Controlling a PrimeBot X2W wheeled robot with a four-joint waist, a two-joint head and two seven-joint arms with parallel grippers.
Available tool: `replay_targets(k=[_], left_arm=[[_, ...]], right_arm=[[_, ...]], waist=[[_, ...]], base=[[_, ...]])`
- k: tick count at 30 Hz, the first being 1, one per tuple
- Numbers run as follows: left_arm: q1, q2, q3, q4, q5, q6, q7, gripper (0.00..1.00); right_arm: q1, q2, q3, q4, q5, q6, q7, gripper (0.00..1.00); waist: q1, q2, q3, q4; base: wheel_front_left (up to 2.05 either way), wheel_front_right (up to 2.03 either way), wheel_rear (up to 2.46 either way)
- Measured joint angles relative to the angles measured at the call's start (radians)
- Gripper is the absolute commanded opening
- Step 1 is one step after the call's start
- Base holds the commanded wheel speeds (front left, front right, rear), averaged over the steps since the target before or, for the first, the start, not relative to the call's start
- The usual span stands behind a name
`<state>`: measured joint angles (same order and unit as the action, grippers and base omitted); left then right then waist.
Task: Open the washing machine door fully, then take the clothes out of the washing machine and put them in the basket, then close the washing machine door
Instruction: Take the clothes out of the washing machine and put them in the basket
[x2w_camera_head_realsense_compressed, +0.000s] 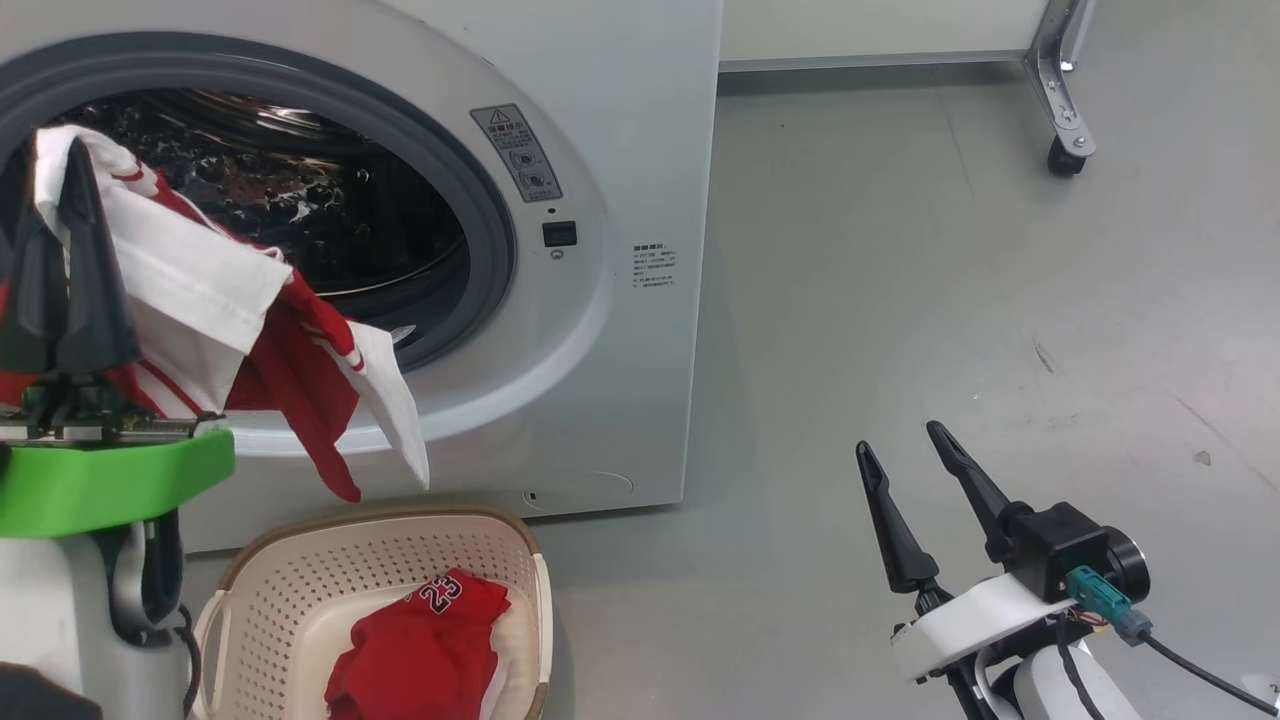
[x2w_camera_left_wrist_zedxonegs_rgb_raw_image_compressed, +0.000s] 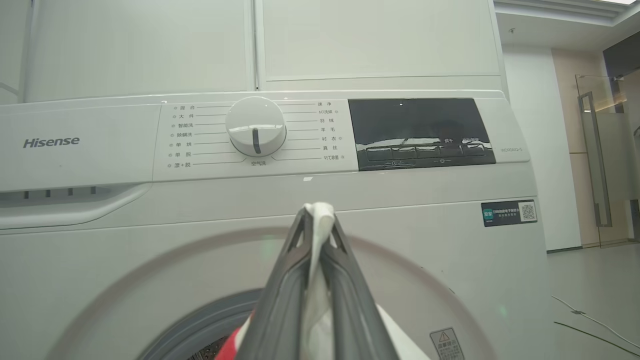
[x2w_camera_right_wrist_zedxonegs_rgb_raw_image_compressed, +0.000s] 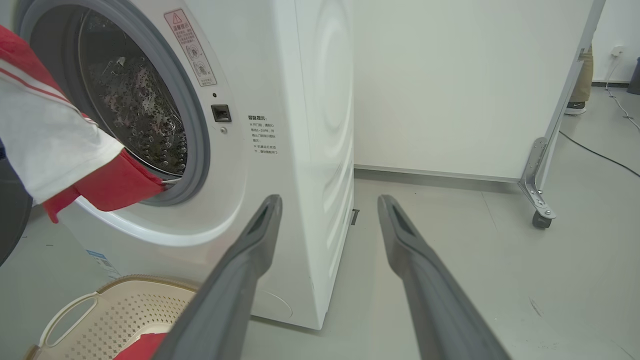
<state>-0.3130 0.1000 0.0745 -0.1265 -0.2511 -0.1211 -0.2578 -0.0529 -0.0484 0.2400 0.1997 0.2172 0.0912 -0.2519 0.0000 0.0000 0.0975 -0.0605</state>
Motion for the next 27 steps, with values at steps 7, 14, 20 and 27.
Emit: replay_targets(k=[7,14,20,27], left_arm=[[0.084,-0.007,-0.021,0.038,0.012,0.000,0.000,0.00],[0.176,-0.012,-0.040,0.169,0.015,0.000,0.001,0.00],[0.197,-0.012,-0.044,0.269,0.015,0.000,0.002,0.00],[0.200,-0.009,-0.074,0.357,0.015,0.000,0.020,0.00]], right_arm=[[0.000,0.000,0.001,0.000,-0.009,0.004,0.000,1.00],[-0.001,0.000,0.008,-0.001,-0.010,0.004,0.000,1.00],[-0.005,0.000,0.011,-0.010,-0.010,0.005,0.000,1.00],[-0.027,0.000,0.020,-0.021,-0.010,0.009,0.000,1.00]], waist=[[0.0000,0.0000,0.007,-0.003],[0.0000,0.0000,0.029,-0.014],[0.0000,0.0000,0.059,-0.026],[0.0000,0.0000,0.107,-0.040]], base=[[0.00,0.00,0.00],[0.00,0.00,0.00],[0.00,0.00,0.00],[0.00,0.00,0.00]])
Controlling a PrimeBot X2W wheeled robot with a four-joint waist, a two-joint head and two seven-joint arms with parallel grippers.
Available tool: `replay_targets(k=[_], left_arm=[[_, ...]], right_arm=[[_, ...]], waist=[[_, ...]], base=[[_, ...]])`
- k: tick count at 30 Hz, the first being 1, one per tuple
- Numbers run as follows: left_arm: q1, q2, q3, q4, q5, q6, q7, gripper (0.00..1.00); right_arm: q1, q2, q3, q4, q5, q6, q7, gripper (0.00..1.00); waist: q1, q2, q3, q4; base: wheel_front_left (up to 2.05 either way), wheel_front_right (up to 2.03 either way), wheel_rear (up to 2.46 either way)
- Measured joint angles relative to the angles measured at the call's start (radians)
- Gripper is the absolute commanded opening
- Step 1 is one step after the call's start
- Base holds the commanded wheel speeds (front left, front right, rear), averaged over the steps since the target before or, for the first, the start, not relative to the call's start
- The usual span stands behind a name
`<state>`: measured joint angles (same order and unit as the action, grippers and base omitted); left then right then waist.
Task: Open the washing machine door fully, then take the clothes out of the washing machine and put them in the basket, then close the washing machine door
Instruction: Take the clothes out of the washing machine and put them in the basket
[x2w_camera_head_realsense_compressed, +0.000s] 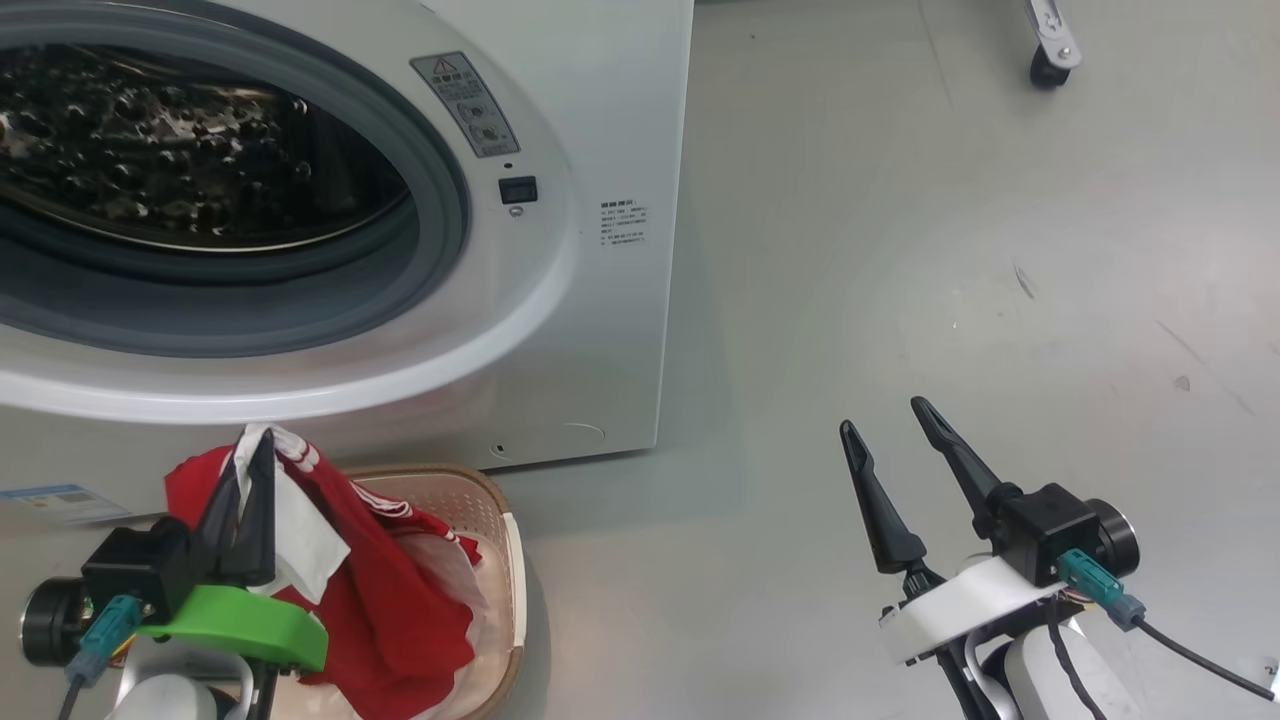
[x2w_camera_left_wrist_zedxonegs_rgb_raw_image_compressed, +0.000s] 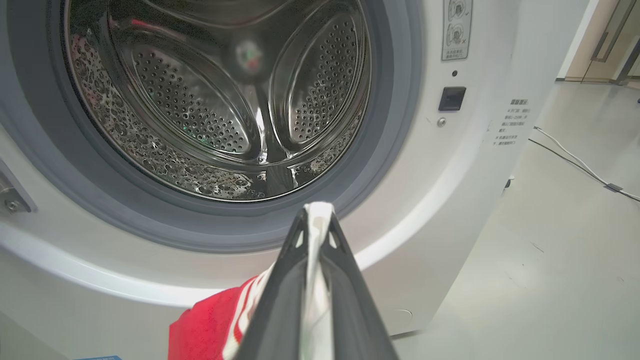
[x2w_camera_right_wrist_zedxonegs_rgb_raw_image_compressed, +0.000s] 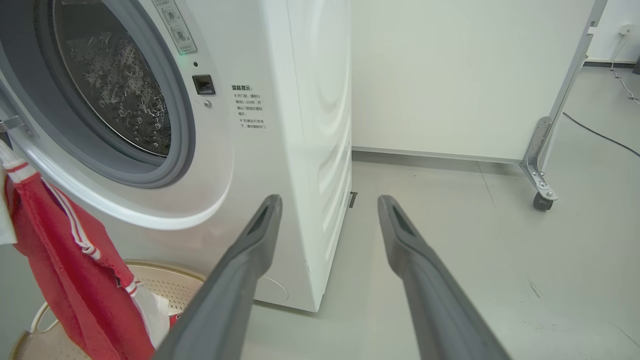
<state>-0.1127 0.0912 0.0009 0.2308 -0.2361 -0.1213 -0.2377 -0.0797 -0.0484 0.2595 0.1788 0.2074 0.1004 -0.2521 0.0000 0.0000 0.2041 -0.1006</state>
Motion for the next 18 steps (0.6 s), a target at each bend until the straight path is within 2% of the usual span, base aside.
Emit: replay_targets(k=[18], left_arm=[[-0.102,0.023,-0.007,0.197,0.000,0.000,0.018,0.00]], right_arm=[[-0.063,0.000,0.012,-0.013,0.000,0.002,0.000,1.00]], waist=[[0.0000,0.0000,0.129,-0.054]], base=[[0.00,0.00,0.00]])
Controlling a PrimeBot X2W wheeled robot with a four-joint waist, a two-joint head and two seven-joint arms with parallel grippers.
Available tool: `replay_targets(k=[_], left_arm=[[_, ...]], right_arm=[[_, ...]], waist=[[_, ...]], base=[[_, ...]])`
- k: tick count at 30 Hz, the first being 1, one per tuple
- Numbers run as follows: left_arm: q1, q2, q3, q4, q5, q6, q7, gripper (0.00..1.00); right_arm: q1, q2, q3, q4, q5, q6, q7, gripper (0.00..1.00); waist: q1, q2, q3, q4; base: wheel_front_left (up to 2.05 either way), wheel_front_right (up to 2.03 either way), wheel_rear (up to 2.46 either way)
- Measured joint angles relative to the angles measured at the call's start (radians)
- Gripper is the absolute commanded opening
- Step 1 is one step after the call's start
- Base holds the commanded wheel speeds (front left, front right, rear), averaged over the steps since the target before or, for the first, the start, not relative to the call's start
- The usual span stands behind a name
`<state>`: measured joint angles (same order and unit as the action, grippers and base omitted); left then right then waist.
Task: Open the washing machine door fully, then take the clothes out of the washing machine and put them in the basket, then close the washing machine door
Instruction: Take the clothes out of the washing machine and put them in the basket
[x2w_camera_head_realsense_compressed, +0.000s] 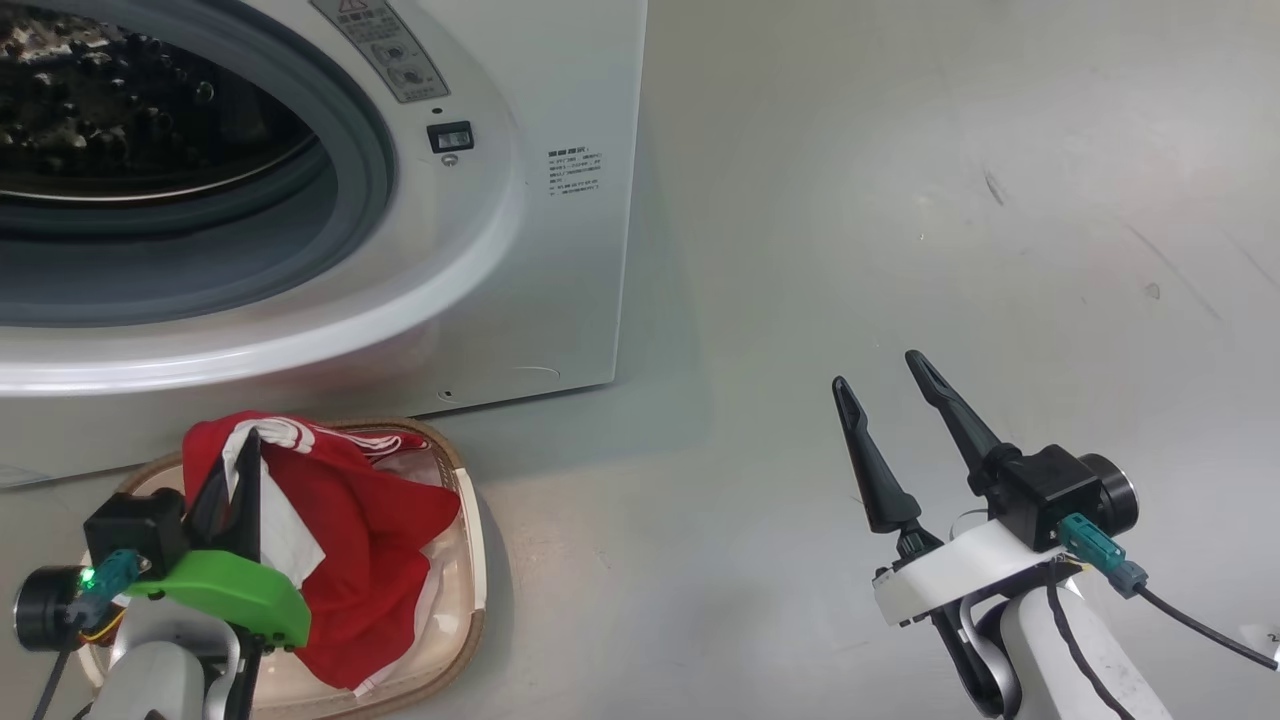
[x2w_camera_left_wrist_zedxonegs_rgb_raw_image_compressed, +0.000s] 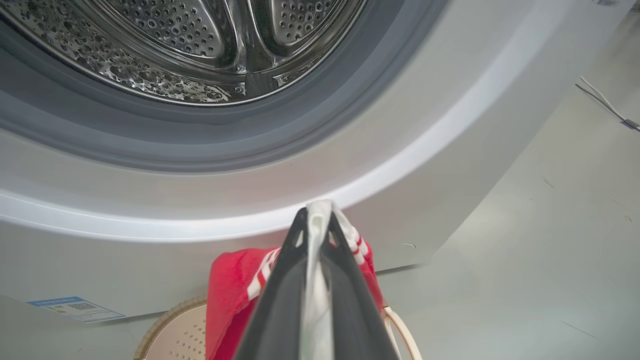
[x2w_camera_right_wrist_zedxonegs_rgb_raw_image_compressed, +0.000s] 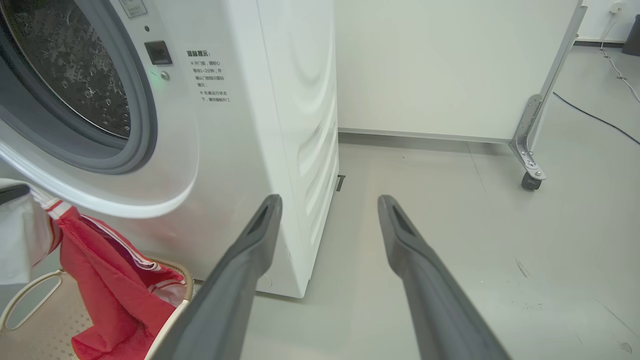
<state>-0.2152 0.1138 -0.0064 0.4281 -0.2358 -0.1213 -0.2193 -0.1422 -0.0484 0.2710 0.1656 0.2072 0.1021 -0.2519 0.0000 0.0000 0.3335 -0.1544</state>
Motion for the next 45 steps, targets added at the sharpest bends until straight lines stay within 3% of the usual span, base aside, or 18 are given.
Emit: replay_targets(k=[14,26,39,43,44,45], left_arm=[[-0.085,-0.007,0.070,0.216,-0.058,0.004,0.013,0.00],[-0.139,-0.014,0.164,0.401,-0.142,0.049,0.021,0.00],[-0.226,-0.015,0.178,0.513,-0.161,0.055,0.001,0.00],[-0.237,-0.015,0.178,0.541,-0.162,0.054,-0.002,0.91],[-0.240,-0.016,0.178,0.546,-0.162,0.054,-0.002,1.00],[-0.243,-0.016,0.178,0.552,-0.162,0.054,-0.004,1.00]], right_arm=[[-0.014,-0.001,-0.018,-0.009,-0.027,-0.007,0.000,1.00],[-0.025,-0.016,-0.024,-0.019,-0.045,-0.008,0.000,1.00],[-0.042,-0.019,-0.022,-0.028,-0.071,-0.008,0.000,1.00],[-0.049,-0.019,-0.021,-0.028,-0.072,-0.008,0.000,1.00],[-0.052,-0.019,-0.021,-0.028,-0.073,-0.008,0.000,1.00],[-0.055,-0.019,-0.021,-0.028,-0.075,-0.008,0.000,1.00]], waist=[[0.0000,0.0000,0.080,-0.025],[0.0000,0.0000,0.129,-0.002],[0.0000,0.0000,0.171,0.016],[0.0000,0.0000,0.173,0.018],[0.0000,0.0000,0.174,0.018],[0.0000,0.0000,0.173,0.019]], base=[[0.00,0.00,0.00],[0.00,0.00,0.00],[0.00,0.00,0.00],[0.00,0.00,0.00],[0.00,0.00,0.00],[0.00,0.00,0.00]])
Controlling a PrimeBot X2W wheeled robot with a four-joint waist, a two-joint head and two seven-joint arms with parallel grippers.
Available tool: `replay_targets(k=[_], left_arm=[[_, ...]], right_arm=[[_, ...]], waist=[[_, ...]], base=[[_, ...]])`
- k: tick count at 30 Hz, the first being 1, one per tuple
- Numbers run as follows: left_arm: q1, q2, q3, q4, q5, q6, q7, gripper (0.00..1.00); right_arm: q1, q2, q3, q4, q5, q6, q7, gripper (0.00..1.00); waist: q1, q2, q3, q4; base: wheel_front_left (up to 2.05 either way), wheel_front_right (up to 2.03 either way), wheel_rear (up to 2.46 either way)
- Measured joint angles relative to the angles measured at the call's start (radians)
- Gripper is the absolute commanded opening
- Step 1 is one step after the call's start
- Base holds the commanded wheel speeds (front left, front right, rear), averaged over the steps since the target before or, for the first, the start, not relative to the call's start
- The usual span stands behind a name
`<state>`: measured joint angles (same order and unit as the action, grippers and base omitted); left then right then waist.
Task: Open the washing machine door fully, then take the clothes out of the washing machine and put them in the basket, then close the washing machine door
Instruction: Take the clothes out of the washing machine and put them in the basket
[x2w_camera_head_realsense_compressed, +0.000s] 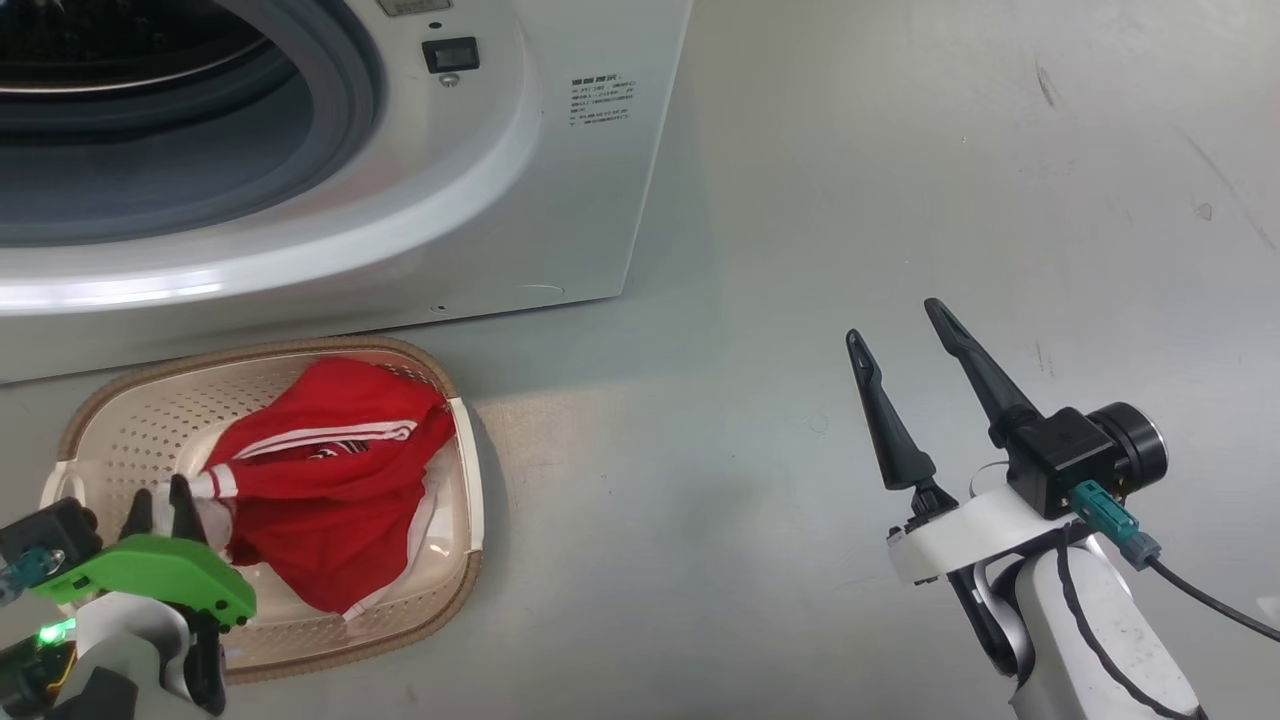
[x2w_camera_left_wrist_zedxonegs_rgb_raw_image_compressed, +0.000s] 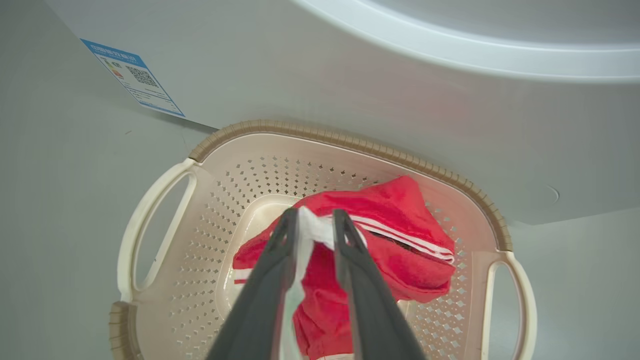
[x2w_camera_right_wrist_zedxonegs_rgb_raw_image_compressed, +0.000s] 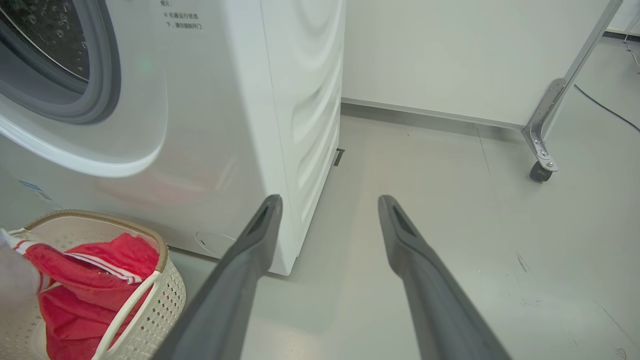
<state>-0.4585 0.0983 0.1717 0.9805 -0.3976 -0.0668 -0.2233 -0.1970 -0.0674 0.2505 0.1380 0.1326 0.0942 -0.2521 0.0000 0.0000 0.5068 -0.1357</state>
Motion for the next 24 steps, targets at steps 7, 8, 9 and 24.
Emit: replay_targets(k=[7,8,9,24], left_arm=[[-0.017,0.000,-0.012,0.029,0.004,-0.010,-0.008,1.00],[-0.017,0.000,-0.014,0.034,0.006,-0.010,-0.012,1.00],[-0.017,0.001,-0.019,0.037,0.013,-0.011,-0.017,1.00],[-0.016,-0.012,-0.049,-0.081,0.013,-0.054,-0.026,1.00]], right_arm=[[-0.002,0.001,-0.001,0.007,-0.002,0.000,0.000,1.00],[-0.002,0.001,0.000,0.009,-0.002,0.000,0.000,1.00],[-0.002,0.002,0.000,0.012,-0.002,0.000,0.000,1.00],[-0.002,0.007,-0.017,0.043,0.038,0.000,0.000,1.00]], waist=[[0.0000,0.0000,-0.017,0.006],[0.0000,0.0000,-0.022,0.008],[0.0000,0.0000,-0.027,0.009],[0.0000,0.0000,-0.151,0.033]], base=[[0.00,0.00,0.00],[0.00,0.00,0.00],[0.00,0.00,0.00],[0.00,0.00,0.00]])
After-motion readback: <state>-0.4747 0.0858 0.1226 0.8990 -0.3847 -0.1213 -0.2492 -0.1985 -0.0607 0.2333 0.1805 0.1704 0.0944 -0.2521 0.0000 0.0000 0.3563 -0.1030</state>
